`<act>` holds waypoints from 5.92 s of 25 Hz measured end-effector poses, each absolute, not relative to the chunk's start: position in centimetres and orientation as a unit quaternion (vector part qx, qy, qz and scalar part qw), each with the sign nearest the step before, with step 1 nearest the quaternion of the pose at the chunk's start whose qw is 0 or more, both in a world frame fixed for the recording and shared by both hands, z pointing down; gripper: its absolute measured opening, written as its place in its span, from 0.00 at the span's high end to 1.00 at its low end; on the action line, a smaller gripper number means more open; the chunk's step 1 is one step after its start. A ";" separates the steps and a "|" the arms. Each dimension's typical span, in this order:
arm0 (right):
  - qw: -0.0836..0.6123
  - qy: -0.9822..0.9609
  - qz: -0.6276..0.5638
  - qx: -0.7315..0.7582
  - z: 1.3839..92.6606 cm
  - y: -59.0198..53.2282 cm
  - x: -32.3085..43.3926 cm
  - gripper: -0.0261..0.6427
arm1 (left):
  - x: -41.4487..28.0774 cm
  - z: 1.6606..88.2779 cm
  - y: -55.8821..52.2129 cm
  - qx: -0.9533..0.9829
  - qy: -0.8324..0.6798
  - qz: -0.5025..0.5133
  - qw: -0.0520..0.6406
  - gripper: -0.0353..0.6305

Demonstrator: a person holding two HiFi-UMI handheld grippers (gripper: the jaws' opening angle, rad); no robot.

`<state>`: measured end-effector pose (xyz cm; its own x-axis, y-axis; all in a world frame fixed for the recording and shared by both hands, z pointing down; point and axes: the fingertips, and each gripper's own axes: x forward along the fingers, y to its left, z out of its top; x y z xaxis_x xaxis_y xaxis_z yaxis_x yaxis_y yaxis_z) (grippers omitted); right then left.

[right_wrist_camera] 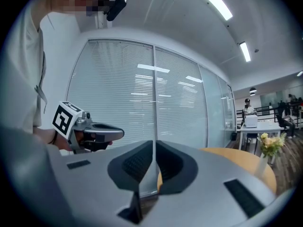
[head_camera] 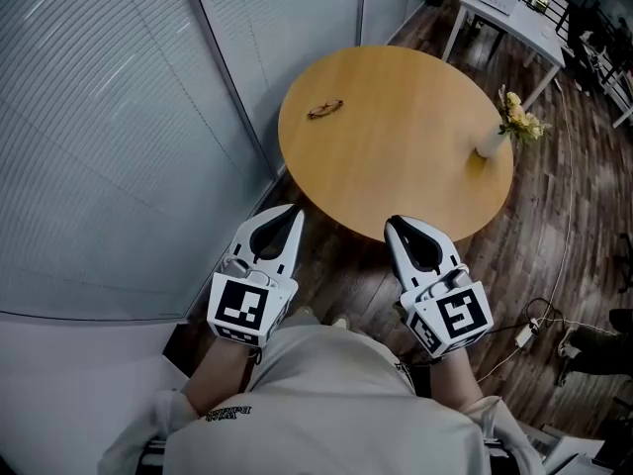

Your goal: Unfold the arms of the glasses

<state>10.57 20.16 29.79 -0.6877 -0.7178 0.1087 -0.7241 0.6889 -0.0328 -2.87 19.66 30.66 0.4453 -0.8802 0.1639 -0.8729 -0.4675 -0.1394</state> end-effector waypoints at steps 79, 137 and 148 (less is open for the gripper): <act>0.103 -0.877 0.049 0.467 32.8 -11.2 -1.3 0.90 | -12.8 35.4 -11.6 -0.901 0.420 -0.112 -0.022 0.91; 0.120 -0.876 0.110 0.455 40.4 -22.4 3.5 0.90 | -6.8 44.1 -24.6 -0.852 0.449 -0.269 -0.010 0.72; 0.134 -0.864 0.149 0.461 45.2 -25.4 4.3 0.90 | -6.4 52.4 -27.3 -0.843 0.435 -0.312 -0.056 0.72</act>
